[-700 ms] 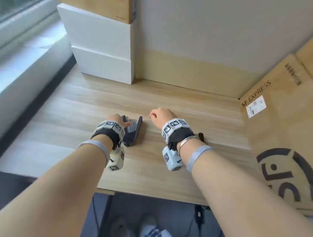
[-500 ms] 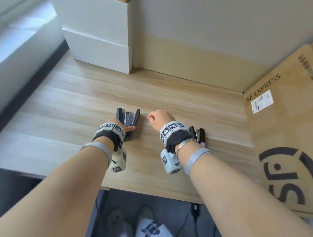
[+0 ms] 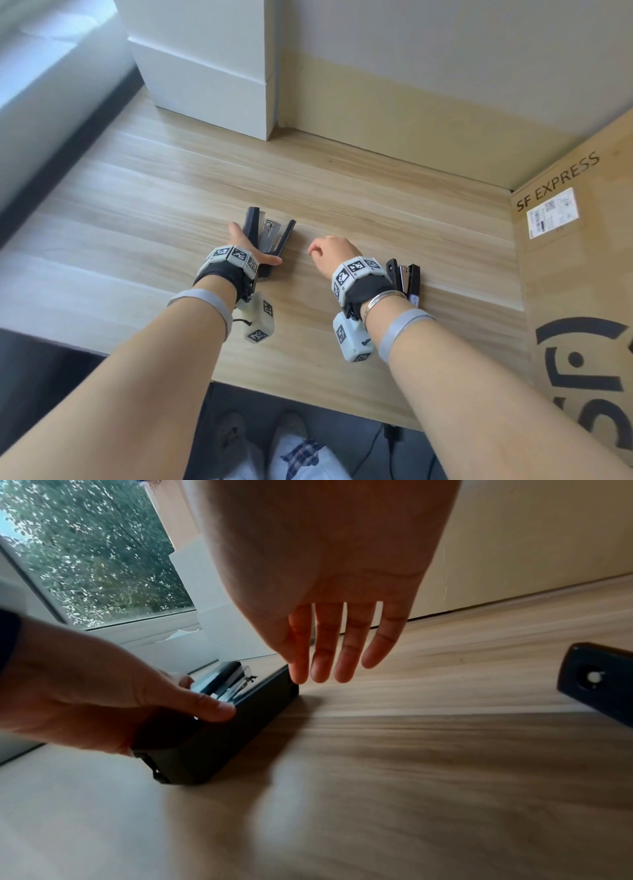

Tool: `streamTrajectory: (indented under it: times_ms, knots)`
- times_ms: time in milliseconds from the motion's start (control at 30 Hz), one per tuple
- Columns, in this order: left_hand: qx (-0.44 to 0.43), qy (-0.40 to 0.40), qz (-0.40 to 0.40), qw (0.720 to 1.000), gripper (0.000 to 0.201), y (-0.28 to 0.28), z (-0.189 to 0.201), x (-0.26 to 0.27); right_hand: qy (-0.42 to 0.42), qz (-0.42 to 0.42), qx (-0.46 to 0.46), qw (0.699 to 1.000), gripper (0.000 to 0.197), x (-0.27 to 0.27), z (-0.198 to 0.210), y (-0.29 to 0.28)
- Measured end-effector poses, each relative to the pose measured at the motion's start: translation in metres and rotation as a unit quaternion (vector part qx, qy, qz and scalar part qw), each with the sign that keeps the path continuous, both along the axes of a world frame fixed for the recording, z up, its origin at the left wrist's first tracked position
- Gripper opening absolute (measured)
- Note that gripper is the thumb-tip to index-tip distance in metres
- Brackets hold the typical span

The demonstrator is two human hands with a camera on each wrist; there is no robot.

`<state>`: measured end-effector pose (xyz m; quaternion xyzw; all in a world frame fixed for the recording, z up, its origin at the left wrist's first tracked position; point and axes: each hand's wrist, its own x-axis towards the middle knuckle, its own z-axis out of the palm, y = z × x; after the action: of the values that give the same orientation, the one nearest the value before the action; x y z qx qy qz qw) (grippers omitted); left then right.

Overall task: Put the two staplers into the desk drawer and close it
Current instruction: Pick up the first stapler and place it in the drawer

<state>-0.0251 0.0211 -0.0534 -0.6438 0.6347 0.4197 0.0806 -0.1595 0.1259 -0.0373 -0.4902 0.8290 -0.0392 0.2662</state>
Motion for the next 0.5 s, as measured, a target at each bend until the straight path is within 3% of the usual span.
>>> streamTrajectory:
  times_ms: [167, 300, 500]
  knots:
    - [-0.036, 0.098, 0.025, 0.994, 0.101, 0.009, -0.007, 0.0, -0.004, 0.009, 0.013, 1.0, 0.03, -0.004, -0.008, 0.002]
    - [-0.096, 0.066, -0.06, 0.991, 0.1, 0.01, -0.006, -0.002, -0.009, 0.011, 0.015, 1.0, 0.03, -0.005, -0.012, 0.004]
    - [-0.133, 0.027, -0.1, 0.986, 0.059, 0.022, -0.008, -0.004, -0.014, 0.002, 0.018, 1.0, 0.031, -0.002, -0.016, 0.004]
